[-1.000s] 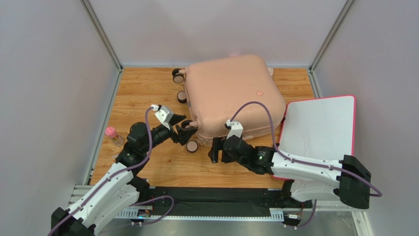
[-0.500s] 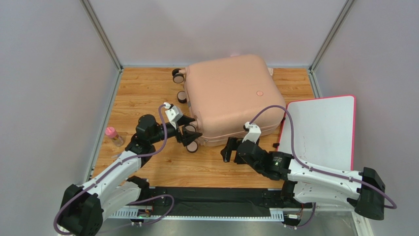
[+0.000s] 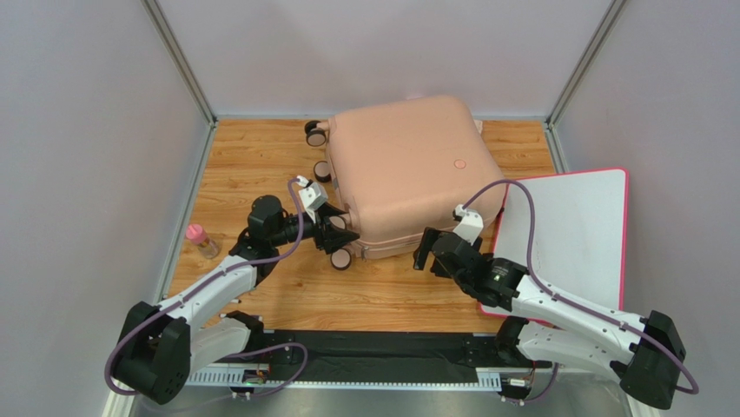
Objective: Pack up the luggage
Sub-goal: Zip the luggage at the center of the board.
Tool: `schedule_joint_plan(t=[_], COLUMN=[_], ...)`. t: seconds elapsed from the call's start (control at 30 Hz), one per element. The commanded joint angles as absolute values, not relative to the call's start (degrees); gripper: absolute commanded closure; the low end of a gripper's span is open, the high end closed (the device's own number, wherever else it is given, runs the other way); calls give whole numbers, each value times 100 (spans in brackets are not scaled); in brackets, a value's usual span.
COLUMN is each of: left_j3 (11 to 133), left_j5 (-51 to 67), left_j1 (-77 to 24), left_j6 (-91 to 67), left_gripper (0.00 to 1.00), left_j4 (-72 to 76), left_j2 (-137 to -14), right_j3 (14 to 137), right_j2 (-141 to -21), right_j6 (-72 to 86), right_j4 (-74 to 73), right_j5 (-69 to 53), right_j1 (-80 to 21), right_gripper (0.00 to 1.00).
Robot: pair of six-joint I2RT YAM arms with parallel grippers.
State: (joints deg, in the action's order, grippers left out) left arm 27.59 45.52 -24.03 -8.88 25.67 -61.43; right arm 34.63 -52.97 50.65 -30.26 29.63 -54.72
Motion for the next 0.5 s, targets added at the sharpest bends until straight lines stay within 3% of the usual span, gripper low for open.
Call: schedule_joint_plan(t=[0.0, 0.07, 0.13, 0.17, 0.3, 0.47], left_j3=[2874, 2883, 2926, 2944, 3111, 3296], left_j5=[5229, 5203, 5247, 5238, 5300, 4844], left_j1=[-2645, -2724, -2856, -2943, -3198, -3533], left_j6=[-967, -1002, -1020, -1028, -1221, -1721], left_gripper=[56, 65, 93, 100, 100, 100], left_j4=[2733, 2716, 2707, 2681, 2672, 2681], left_j2=[-6214, -6214, -6292, -6336, -6609, -6671], right_j3=[3533, 3524, 3516, 3516, 3664, 3639], right_j2=[-5063, -4992, -4983, -4992, -5097, -5089], right_j6=[4817, 4746, 4615, 4562, 4123, 3885], right_j4=[-3015, -3023, -3006, -2980, -2909, -2717], right_j5=[3032, 2971, 2901, 2822, 2664, 2111], right_j1=[-5257, -5037, -4783, -4703, -4526, -4596], right_gripper=[4, 3, 2, 2, 3, 11])
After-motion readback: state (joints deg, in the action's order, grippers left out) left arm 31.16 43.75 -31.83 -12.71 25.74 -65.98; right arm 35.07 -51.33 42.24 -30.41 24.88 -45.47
